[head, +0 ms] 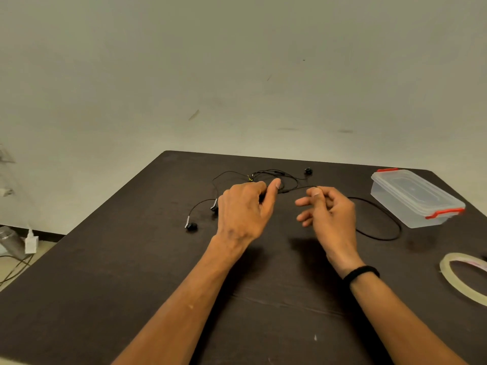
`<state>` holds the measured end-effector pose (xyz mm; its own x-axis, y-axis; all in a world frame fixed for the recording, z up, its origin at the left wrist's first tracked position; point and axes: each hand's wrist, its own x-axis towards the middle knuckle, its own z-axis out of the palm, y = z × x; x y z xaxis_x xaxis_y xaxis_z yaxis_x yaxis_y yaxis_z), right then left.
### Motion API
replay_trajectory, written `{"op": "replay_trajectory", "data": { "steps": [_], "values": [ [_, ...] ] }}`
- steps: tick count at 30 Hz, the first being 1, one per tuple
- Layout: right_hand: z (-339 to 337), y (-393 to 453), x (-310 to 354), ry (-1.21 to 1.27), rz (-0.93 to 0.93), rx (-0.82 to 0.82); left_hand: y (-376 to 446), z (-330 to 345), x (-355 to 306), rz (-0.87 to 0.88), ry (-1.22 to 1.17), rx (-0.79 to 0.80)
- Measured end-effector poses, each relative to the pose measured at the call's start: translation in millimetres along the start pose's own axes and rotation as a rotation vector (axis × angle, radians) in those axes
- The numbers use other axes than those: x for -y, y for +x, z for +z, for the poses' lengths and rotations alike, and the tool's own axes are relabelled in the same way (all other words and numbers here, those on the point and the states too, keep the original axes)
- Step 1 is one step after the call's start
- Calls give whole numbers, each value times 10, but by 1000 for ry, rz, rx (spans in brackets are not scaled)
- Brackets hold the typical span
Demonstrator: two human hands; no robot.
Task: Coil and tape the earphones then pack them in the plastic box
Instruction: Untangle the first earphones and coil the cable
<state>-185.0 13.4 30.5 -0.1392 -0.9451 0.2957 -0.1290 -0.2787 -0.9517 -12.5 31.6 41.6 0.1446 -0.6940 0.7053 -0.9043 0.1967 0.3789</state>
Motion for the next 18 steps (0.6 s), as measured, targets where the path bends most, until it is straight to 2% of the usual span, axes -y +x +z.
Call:
{"op": "replay_trajectory", "data": {
  "steps": [9, 18],
  "values": [
    [-88, 152, -44, 275, 243, -138, 109, -164, 86, 26, 92, -70],
    [-283, 318, -75, 442, 379, -306, 219, -374, 366, -168, 133, -146]
  ]
}}
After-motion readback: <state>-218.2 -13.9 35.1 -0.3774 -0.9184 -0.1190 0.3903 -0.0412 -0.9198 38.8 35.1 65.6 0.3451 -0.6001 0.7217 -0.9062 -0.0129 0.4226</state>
